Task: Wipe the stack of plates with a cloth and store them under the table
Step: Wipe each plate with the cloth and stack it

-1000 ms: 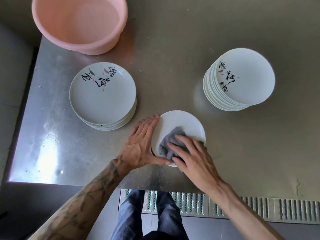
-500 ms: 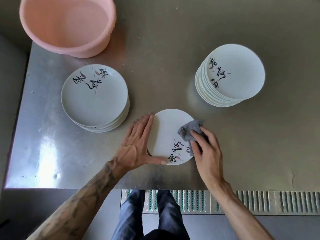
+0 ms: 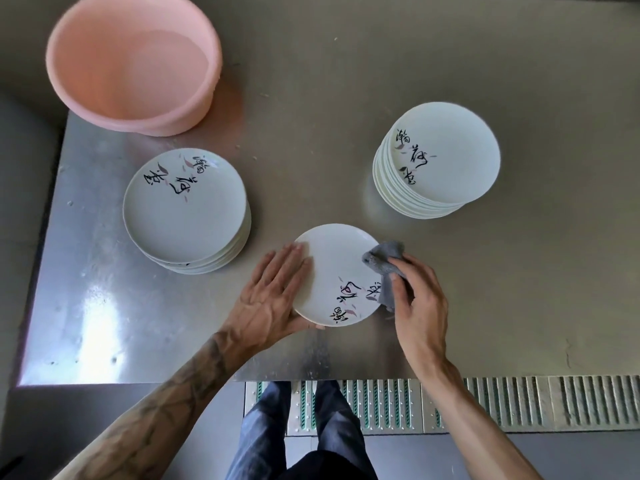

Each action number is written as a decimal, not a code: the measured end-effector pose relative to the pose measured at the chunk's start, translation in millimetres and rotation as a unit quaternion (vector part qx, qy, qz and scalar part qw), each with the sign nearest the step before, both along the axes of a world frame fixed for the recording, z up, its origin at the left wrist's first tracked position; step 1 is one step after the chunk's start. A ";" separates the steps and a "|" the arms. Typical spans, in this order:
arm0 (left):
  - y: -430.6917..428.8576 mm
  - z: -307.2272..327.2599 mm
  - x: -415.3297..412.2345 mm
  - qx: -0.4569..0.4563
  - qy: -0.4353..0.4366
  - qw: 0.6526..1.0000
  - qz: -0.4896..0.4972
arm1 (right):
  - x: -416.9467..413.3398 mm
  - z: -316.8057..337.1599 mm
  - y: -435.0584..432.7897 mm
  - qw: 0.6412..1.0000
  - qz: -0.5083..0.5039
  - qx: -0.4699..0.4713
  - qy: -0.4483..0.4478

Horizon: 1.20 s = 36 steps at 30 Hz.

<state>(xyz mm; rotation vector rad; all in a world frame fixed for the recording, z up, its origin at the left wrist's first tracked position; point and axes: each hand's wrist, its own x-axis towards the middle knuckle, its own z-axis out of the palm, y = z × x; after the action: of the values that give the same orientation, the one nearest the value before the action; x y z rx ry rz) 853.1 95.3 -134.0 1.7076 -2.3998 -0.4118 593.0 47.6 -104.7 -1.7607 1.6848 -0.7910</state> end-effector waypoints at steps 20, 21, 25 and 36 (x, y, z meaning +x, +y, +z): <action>-10.2 25.7 6.1 0.150 0.340 0.913 0.167 | 53.1 9.8 -29.0 0.997 0.053 -0.031 -0.036; -9.0 21.9 5.6 0.150 0.326 0.919 0.162 | 57.1 4.3 -30.1 0.998 0.058 -0.016 -0.021; -7.3 8.4 6.0 0.134 0.279 0.940 0.145 | 77.1 -7.5 -33.7 0.995 0.090 0.006 0.044; -11.2 4.4 3.4 0.198 0.406 0.848 0.278 | 99.7 -13.1 -61.4 0.948 0.274 -0.042 0.157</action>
<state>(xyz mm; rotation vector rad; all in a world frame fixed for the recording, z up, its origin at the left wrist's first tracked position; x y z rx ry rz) 856.5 84.1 -129.6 1.7556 -1.2107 -1.2751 692.7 -13.8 -117.8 -2.3591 1.2401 -0.3455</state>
